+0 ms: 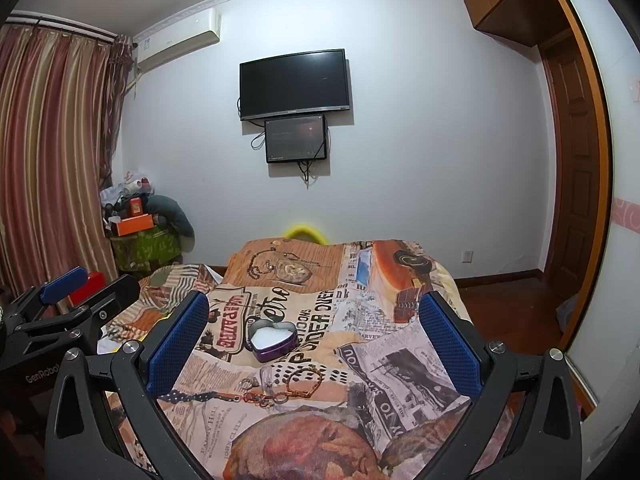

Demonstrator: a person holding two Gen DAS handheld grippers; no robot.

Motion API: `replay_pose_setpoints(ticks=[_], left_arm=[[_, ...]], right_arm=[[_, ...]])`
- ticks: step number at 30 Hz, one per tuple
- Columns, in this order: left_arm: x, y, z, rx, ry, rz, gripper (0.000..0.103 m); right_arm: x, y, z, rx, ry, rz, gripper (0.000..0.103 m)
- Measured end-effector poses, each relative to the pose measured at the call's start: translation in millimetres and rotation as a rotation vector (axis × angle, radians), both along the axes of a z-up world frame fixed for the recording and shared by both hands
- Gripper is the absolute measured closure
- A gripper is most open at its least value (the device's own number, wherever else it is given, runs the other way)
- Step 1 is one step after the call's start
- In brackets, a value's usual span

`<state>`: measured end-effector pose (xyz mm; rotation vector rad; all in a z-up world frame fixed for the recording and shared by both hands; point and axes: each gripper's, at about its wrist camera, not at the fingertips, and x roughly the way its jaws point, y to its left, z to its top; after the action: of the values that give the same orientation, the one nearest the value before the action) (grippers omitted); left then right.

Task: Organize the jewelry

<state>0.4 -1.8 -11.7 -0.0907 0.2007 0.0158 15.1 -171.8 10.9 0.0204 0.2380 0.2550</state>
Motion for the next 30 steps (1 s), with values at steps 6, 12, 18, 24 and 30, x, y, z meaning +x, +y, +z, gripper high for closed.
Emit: replay_pose_setpoints(ticks=[6, 12, 18, 24, 30], left_arm=[[0.0, -0.7, -0.2, 0.002, 0.003, -0.002, 0.003], [0.0, -1.1, 0.5, 0.003, 0.005, -0.004, 0.003], [2.4, -2.0, 0.1, 0.001, 0.011, -0.007, 0.003], [2.8, -1.7, 0.0, 0.003, 0.015, -0.008, 0.003], [5.2, -1.6, -1.5, 0.003, 0.02, -0.008, 0.003]], right_arm=[[0.0, 0.2, 1.1, -0.001, 0.0, 0.0, 0.0], [0.0, 0.2, 1.2, -0.001, 0.001, 0.0, 0.0], [-2.2, 1.5, 0.2, -0.001, 0.005, 0.0, 0.0], [-0.5, 1.8, -0.8, 0.001, 0.016, 0.0, 0.0], [4.0, -1.5, -0.6, 0.005, 0.027, 0.0, 0.0]])
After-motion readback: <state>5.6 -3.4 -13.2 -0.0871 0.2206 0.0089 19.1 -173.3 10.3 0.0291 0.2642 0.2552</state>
